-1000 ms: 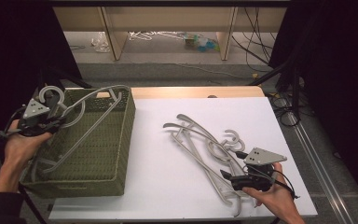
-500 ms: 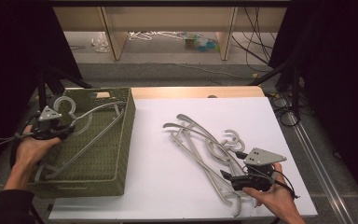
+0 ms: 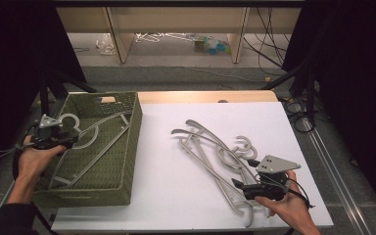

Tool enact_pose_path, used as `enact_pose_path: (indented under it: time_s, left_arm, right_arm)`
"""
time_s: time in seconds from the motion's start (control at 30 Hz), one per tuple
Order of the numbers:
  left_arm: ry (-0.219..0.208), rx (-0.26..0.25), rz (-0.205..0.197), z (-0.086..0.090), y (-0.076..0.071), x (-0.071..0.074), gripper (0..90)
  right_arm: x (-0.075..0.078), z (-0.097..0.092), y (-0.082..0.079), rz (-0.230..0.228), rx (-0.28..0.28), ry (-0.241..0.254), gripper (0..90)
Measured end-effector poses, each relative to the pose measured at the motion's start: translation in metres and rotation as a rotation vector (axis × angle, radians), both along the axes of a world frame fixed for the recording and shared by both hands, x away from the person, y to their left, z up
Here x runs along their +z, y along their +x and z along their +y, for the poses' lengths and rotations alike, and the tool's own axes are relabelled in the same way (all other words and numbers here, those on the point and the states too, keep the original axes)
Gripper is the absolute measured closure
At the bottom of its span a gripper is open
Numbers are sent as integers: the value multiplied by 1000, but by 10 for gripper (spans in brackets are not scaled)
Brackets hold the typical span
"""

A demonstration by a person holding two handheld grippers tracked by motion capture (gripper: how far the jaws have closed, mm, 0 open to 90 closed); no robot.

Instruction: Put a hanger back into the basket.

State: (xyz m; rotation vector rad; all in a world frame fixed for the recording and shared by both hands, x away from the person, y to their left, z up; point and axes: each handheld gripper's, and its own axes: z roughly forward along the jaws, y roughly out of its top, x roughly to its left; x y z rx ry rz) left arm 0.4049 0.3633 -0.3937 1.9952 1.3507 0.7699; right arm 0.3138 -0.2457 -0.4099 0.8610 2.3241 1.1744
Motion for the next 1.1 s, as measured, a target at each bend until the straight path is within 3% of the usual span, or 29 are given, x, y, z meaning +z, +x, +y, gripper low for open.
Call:
enact_pose_path:
  time_s: [0.1,0.2,0.37,0.47,0.6,0.77,0.9,1.1]
  left_arm:
    - [-42,7,-36,-5,-10,6,492]
    - [-86,19,-113,-11,-26,17,445]
    - [-144,-15,-192,-16,-53,33,379]
    - [-187,-40,-216,-25,-68,39,364]
    - [-199,-101,-221,-51,-86,38,328]
    - [-294,-173,-233,-92,-101,25,285]
    - [-303,-234,-230,-116,-107,18,224]
    - [-334,-303,-230,-140,-118,9,216]
  right_arm:
    - [0,0,0,-1,7,7,198]
    - [-1,-1,0,4,6,14,197]
    - [-4,-2,2,11,-5,16,194]
    - [-5,-2,3,15,-8,22,193]
    - [-5,-2,3,13,-16,26,189]
    - [-8,-5,5,23,-31,42,186]
    - [-11,-8,7,31,-45,48,184]
    - [-17,-13,11,46,-61,49,190]
